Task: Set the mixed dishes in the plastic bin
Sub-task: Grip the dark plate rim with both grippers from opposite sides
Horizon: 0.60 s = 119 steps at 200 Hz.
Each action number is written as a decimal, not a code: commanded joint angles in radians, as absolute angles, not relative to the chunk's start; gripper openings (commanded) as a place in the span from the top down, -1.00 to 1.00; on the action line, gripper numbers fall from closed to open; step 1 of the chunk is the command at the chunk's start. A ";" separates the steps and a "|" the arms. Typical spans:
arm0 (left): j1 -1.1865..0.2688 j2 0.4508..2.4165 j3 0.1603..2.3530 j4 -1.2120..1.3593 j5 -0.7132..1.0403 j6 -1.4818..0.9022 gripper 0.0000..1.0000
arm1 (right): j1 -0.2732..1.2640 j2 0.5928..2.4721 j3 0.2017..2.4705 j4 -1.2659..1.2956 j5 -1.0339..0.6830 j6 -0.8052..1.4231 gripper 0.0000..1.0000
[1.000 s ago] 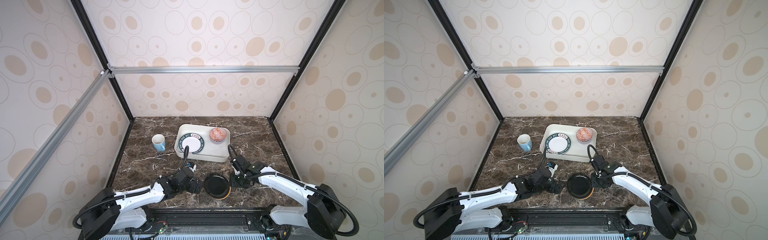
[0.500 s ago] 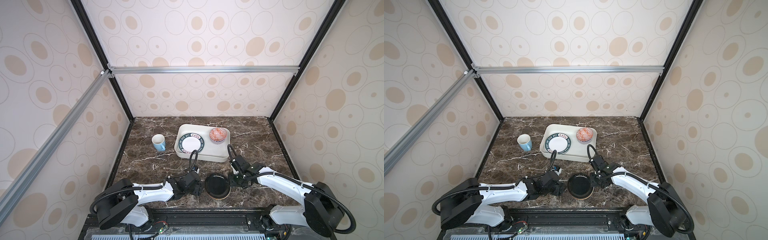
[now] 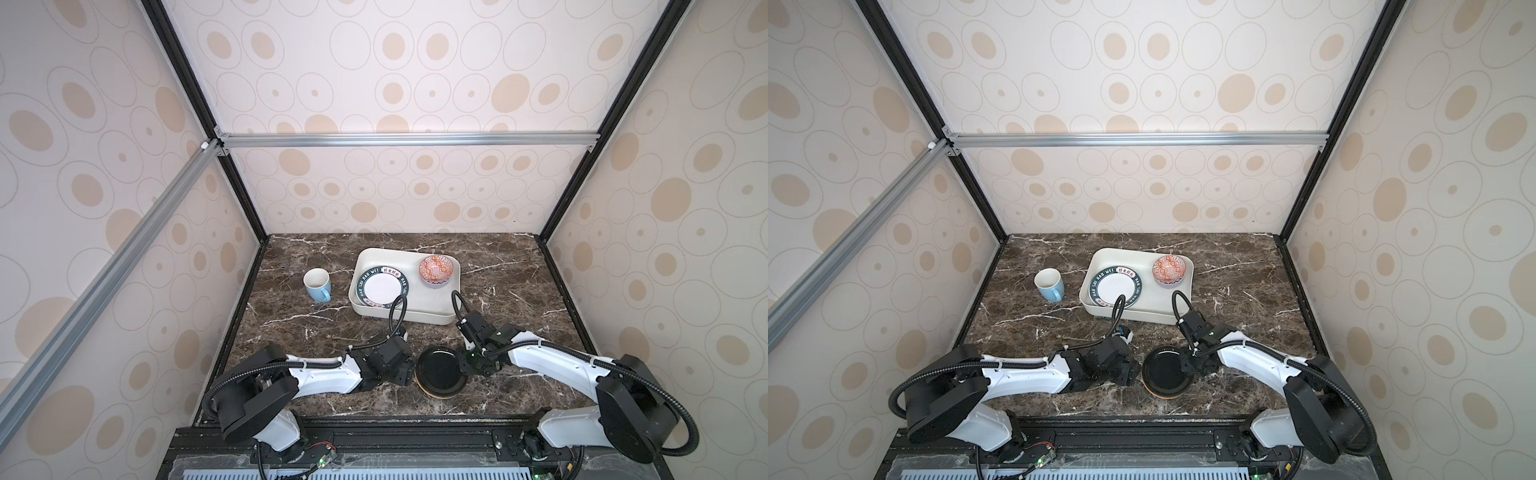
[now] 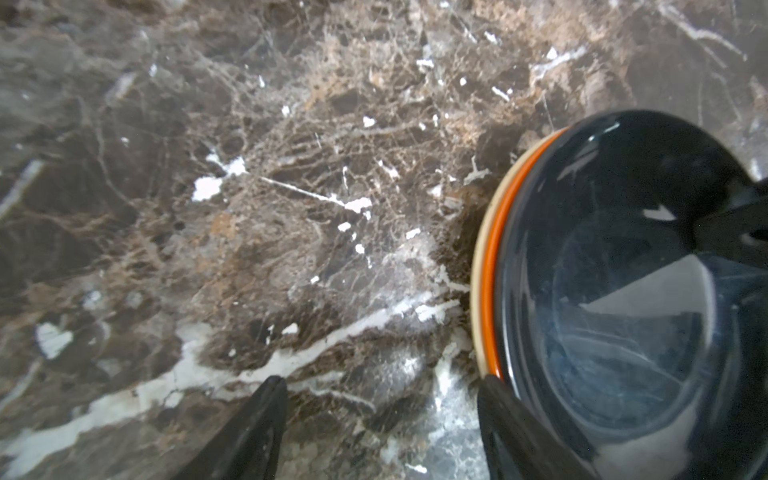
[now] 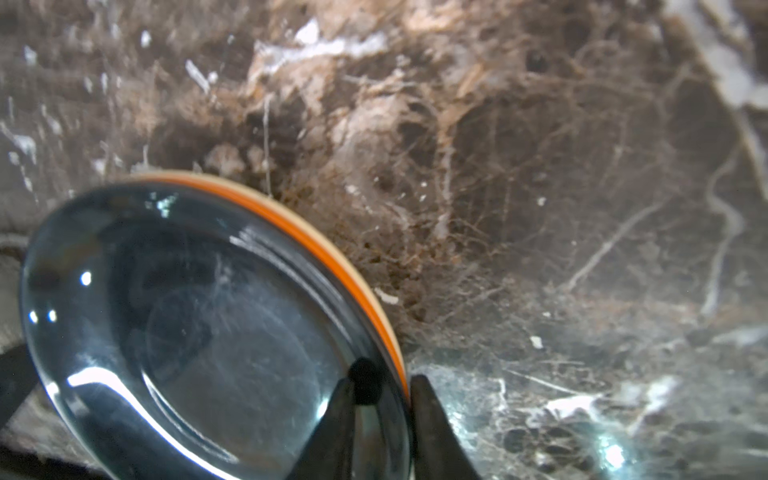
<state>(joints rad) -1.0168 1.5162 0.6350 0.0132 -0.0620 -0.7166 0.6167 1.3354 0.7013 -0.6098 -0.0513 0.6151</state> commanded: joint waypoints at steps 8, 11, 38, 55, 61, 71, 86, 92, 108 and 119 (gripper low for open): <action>-1.026 1.528 0.677 0.016 -0.058 -0.697 -0.46 | 0.618 1.316 0.729 -0.668 -0.015 0.608 0.82; -1.026 1.528 0.679 0.015 -0.058 -0.696 -0.46 | 0.618 1.314 0.733 -0.674 -0.013 0.607 0.83; -1.026 1.525 0.693 0.003 -0.067 -0.689 -0.46 | 0.618 1.296 0.772 -0.722 0.009 0.594 1.00; -1.026 1.518 0.695 0.001 -0.073 -0.685 -0.46 | 0.616 1.278 0.798 -0.740 0.009 0.589 1.00; -1.026 1.517 0.696 0.000 -0.077 -0.683 -0.46 | 0.614 1.271 0.806 -0.745 0.007 0.589 1.00; -1.026 1.511 0.695 -0.002 -0.080 -0.682 -0.46 | 0.614 1.259 0.820 -0.755 0.005 0.592 1.00; -1.026 1.497 0.693 -0.006 -0.088 -0.680 -0.47 | 0.615 1.240 0.839 -0.769 0.000 0.593 1.00; -1.025 1.490 0.690 -0.008 -0.092 -0.680 -0.48 | 0.614 1.233 0.844 -0.774 -0.001 0.594 1.00; -1.022 1.467 0.680 -0.013 -0.105 -0.679 -0.49 | 0.615 1.221 0.857 -0.785 -0.003 0.596 1.00; -1.017 1.449 0.671 -0.018 -0.111 -0.678 -0.50 | 0.614 1.216 0.864 -0.789 -0.008 0.596 1.00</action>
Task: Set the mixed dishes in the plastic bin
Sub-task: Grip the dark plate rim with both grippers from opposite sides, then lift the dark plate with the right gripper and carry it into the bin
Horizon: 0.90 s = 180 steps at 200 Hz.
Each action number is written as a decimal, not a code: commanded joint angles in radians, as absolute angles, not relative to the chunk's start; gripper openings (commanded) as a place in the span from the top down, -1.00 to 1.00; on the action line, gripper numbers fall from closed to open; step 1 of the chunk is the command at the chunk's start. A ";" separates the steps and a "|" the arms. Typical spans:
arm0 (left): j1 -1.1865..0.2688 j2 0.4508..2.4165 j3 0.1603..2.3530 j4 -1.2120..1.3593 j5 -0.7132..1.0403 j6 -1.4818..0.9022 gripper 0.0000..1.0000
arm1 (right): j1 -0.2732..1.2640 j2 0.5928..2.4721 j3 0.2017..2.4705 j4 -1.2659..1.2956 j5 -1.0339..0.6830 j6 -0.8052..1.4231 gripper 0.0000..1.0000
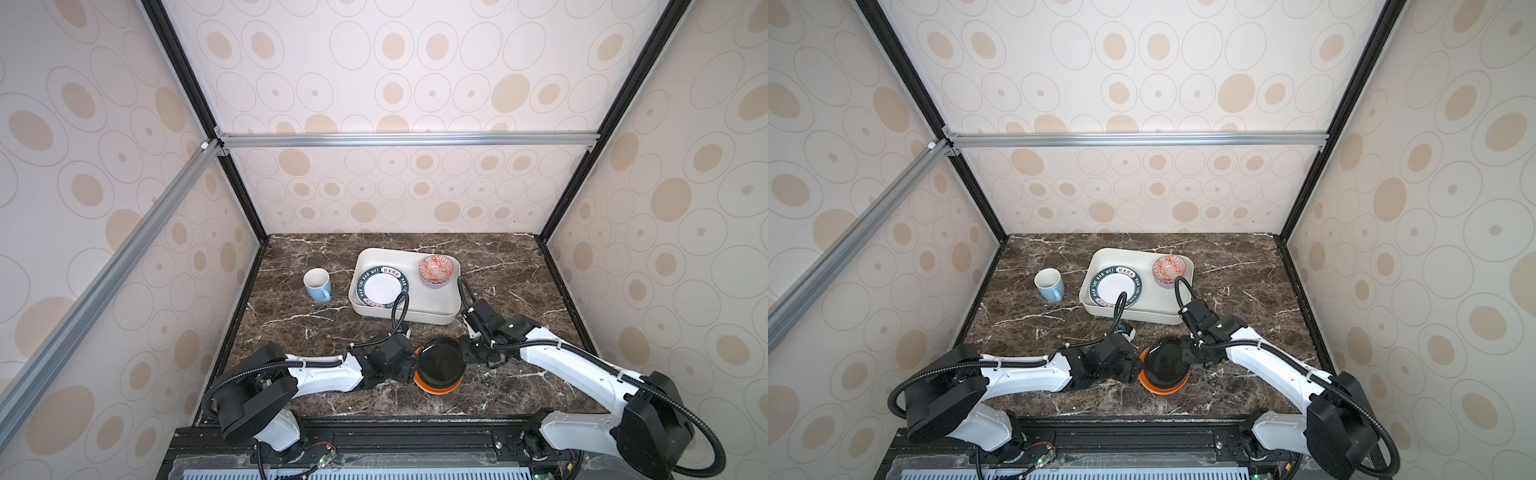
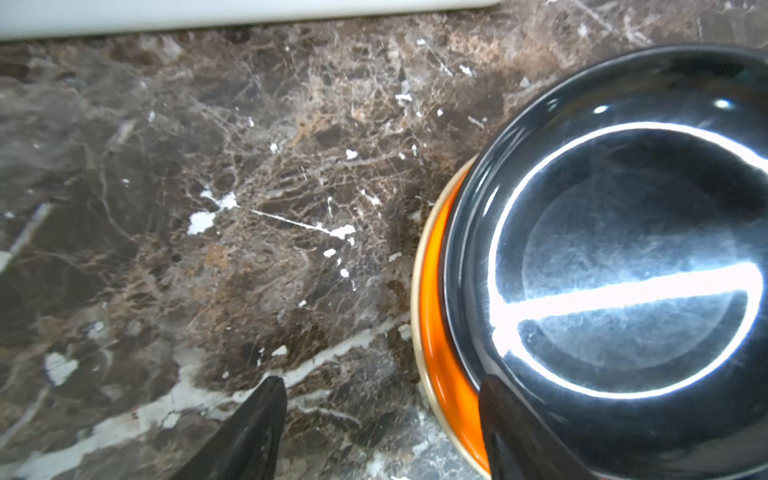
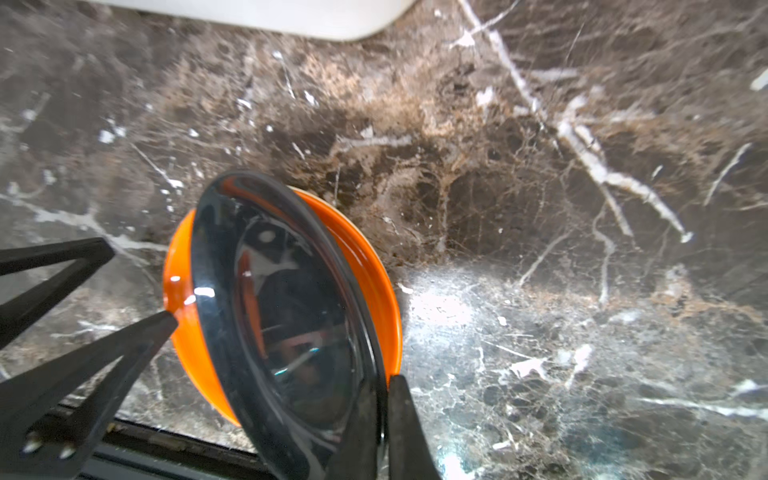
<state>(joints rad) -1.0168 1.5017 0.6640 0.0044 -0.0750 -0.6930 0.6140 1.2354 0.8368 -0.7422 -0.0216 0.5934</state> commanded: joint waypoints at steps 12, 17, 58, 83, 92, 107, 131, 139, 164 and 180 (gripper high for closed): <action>-1.008 1.427 0.662 -0.028 -0.120 -0.677 -0.51 | 0.613 1.213 0.867 -0.785 -0.019 0.596 1.00; -1.004 1.416 0.658 -0.032 -0.124 -0.678 -0.52 | 0.613 1.213 0.870 -0.785 -0.019 0.600 1.00; -0.950 1.300 0.604 -0.065 -0.140 -0.681 -0.58 | 0.593 1.221 0.882 -0.759 -0.065 0.596 1.00; -0.927 1.246 0.573 -0.073 -0.137 -0.689 -0.59 | 0.583 1.237 0.883 -0.733 -0.100 0.597 1.00; -0.925 1.237 0.566 -0.078 -0.137 -0.692 -0.59 | 0.580 1.244 0.884 -0.725 -0.110 0.596 1.00; -0.923 1.234 0.565 -0.087 -0.139 -0.695 -0.59 | 0.576 1.250 0.889 -0.715 -0.126 0.597 1.00; -0.922 1.221 0.579 -0.118 -0.152 -0.696 -0.60 | 0.572 1.255 0.920 -0.714 -0.150 0.592 1.00; -0.918 1.209 0.587 -0.131 -0.160 -0.692 -0.60 | 0.571 1.258 0.941 -0.722 -0.152 0.585 1.00; -0.890 1.156 0.611 -0.185 -0.182 -0.680 -0.63 | 0.569 1.275 1.007 -0.748 -0.157 0.566 1.00; -0.864 1.117 0.628 -0.218 -0.193 -0.670 -0.65 | 0.566 1.295 1.043 -0.749 -0.173 0.561 1.00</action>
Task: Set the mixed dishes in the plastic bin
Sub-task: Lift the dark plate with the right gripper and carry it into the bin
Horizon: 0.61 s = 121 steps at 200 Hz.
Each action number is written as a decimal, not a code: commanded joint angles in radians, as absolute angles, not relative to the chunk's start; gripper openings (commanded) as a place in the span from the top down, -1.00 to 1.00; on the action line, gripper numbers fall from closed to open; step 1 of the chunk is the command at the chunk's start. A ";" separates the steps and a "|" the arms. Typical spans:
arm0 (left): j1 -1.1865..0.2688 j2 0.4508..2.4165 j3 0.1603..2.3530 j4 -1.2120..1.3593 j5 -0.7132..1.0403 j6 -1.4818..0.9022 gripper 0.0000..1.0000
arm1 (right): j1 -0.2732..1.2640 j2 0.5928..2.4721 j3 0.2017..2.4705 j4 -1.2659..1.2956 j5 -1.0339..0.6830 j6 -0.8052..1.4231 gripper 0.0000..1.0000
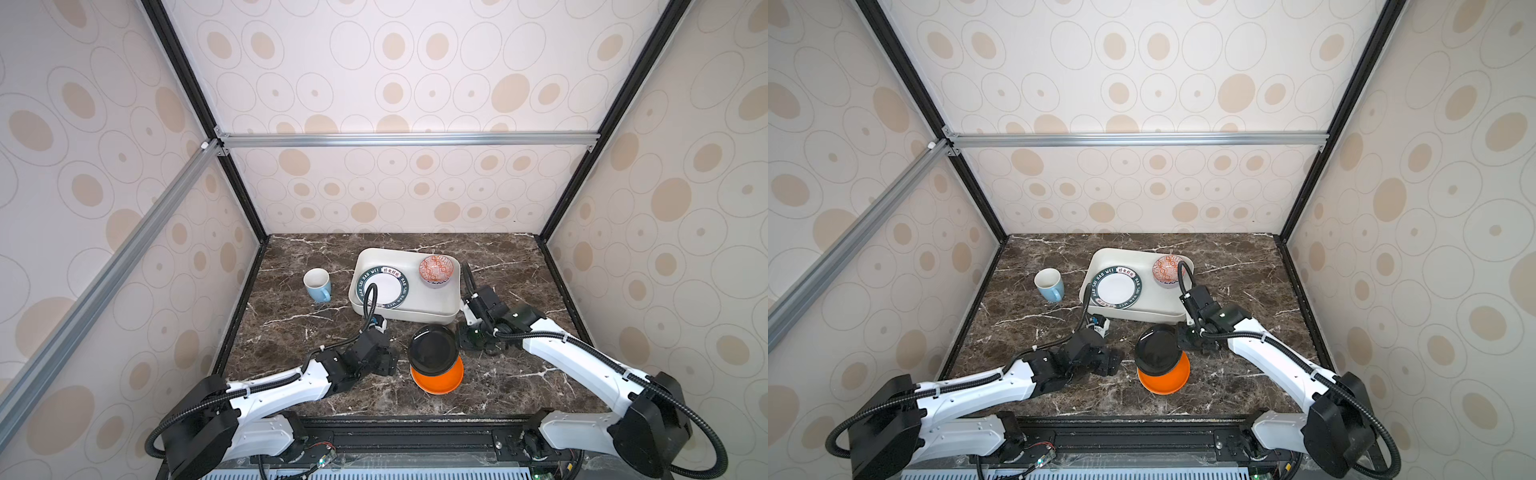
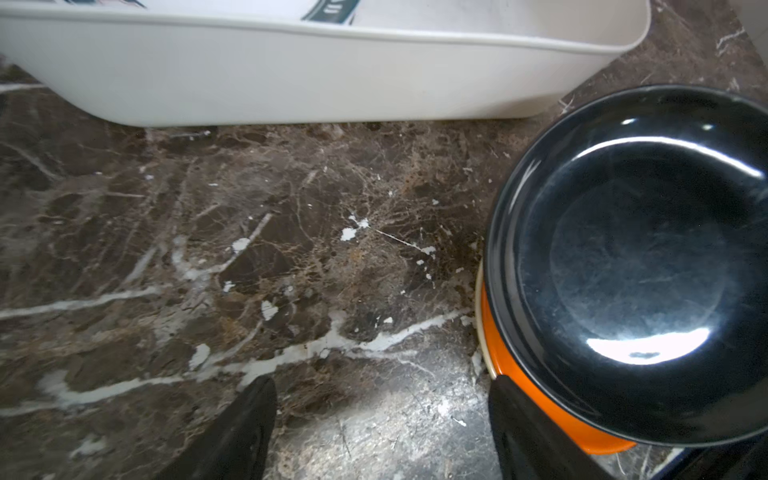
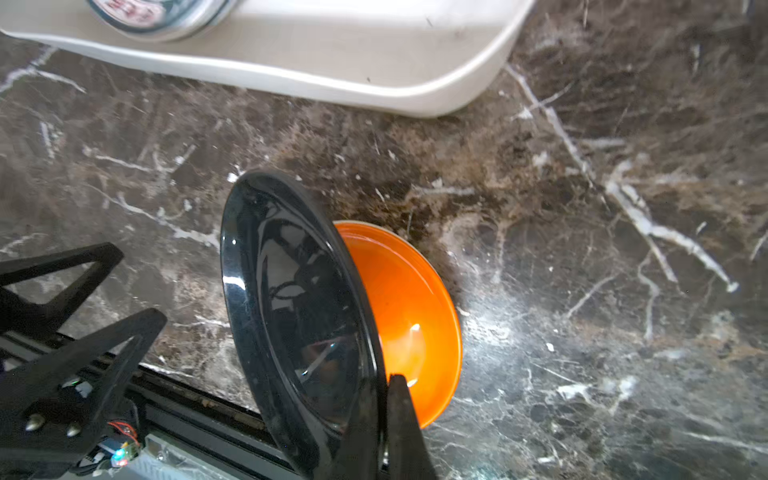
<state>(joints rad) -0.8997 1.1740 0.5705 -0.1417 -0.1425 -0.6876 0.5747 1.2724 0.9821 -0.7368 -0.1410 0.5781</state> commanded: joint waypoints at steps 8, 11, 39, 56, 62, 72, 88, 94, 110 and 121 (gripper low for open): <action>-0.852 1.099 0.632 -0.233 -0.196 -0.666 -0.67 | 0.565 1.307 1.061 -0.747 -0.181 0.558 1.00; -0.847 1.092 0.635 -0.239 -0.197 -0.663 -0.68 | 0.565 1.313 1.068 -0.748 -0.183 0.556 1.00; -0.803 1.040 0.656 -0.289 -0.201 -0.649 -0.96 | 0.561 1.375 1.146 -0.734 -0.206 0.547 1.00; -0.778 1.013 0.676 -0.313 -0.201 -0.636 -0.98 | 0.555 1.432 1.208 -0.722 -0.224 0.540 1.00; -0.769 1.004 0.684 -0.323 -0.201 -0.632 -0.98 | 0.553 1.455 1.235 -0.720 -0.231 0.536 1.00; -0.751 0.993 0.699 -0.337 -0.200 -0.624 -0.98 | 0.549 1.499 1.283 -0.719 -0.244 0.529 1.00; -0.716 0.983 0.730 -0.363 -0.200 -0.607 -0.98 | 0.544 1.573 1.365 -0.720 -0.267 0.521 1.00; -0.705 0.982 0.740 -0.373 -0.201 -0.600 -0.98 | 0.542 1.602 1.394 -0.719 -0.273 0.516 1.00; -0.664 0.979 0.773 -0.397 -0.197 -0.577 -0.98 | 0.533 1.678 1.479 -0.721 -0.291 0.508 1.00; -0.637 0.980 0.796 -0.411 -0.193 -0.559 -0.98 | 0.526 1.732 1.537 -0.722 -0.301 0.502 1.00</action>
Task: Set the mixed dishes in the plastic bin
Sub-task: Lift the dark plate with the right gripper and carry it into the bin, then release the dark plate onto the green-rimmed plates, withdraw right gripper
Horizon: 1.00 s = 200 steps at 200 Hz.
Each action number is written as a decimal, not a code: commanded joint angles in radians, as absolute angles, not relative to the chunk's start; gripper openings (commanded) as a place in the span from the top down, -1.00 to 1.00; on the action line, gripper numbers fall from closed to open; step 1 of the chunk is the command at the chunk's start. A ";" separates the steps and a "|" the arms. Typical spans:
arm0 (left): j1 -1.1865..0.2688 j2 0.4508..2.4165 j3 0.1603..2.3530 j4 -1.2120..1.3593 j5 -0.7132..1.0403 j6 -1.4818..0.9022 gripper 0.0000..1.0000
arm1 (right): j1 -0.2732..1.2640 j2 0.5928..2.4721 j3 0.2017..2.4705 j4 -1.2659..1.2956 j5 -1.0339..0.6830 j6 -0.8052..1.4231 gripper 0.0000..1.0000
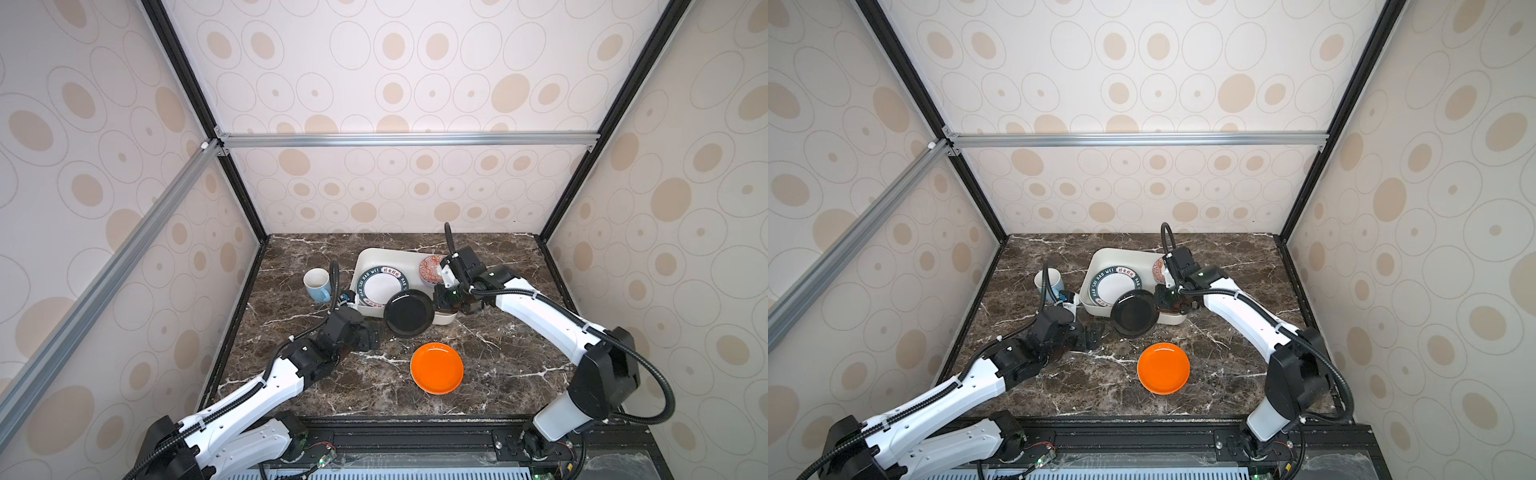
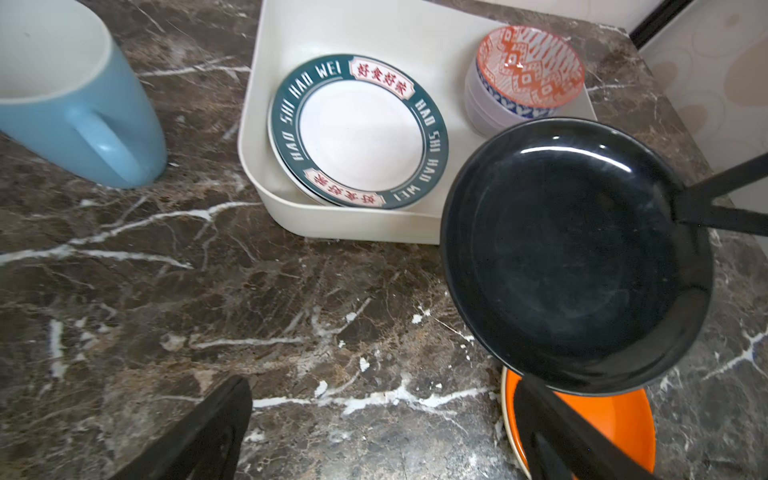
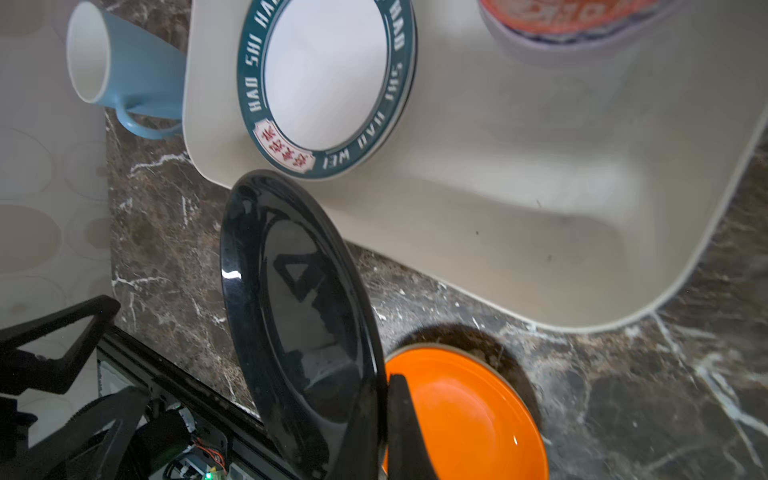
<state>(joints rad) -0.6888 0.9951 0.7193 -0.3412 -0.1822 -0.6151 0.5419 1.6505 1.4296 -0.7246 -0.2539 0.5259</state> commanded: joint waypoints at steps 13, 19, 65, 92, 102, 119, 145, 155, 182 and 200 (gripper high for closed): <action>-0.606 0.987 0.821 -0.422 -0.185 -0.538 -0.98 | 0.513 1.797 1.605 -0.723 -0.314 0.497 1.00; -0.590 0.993 0.832 -0.425 -0.179 -0.529 -0.98 | 0.508 1.828 1.638 -0.724 -0.320 0.496 1.00; -0.505 1.053 0.886 -0.427 -0.130 -0.471 -0.98 | 0.489 2.076 1.880 -0.719 -0.372 0.499 1.00; -0.467 1.090 0.897 -0.422 -0.102 -0.449 -0.98 | 0.486 2.209 2.009 -0.737 -0.392 0.505 1.00; -0.457 1.099 0.898 -0.419 -0.096 -0.444 -0.99 | 0.487 2.251 2.045 -0.745 -0.398 0.508 1.00; -0.441 1.113 0.895 -0.410 -0.079 -0.439 -0.98 | 0.485 2.302 2.087 -0.751 -0.397 0.508 1.00; -0.424 1.136 0.889 -0.394 -0.059 -0.436 -0.98 | 0.478 2.356 2.126 -0.762 -0.397 0.504 1.00; -0.419 1.146 0.889 -0.389 -0.054 -0.435 -0.98 | 0.475 2.369 2.136 -0.763 -0.394 0.502 1.00; -0.408 1.174 0.892 -0.375 -0.034 -0.431 -0.98 | 0.469 2.405 2.170 -0.778 -0.410 0.494 0.97; -0.405 1.185 0.892 -0.366 -0.022 -0.430 -0.98 | 0.469 2.415 2.195 -0.801 -0.418 0.482 0.78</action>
<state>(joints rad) -0.4168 1.1725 0.8558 -0.3798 -0.0467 -0.4534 0.4744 2.3955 2.1460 -0.7570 -0.3939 0.5049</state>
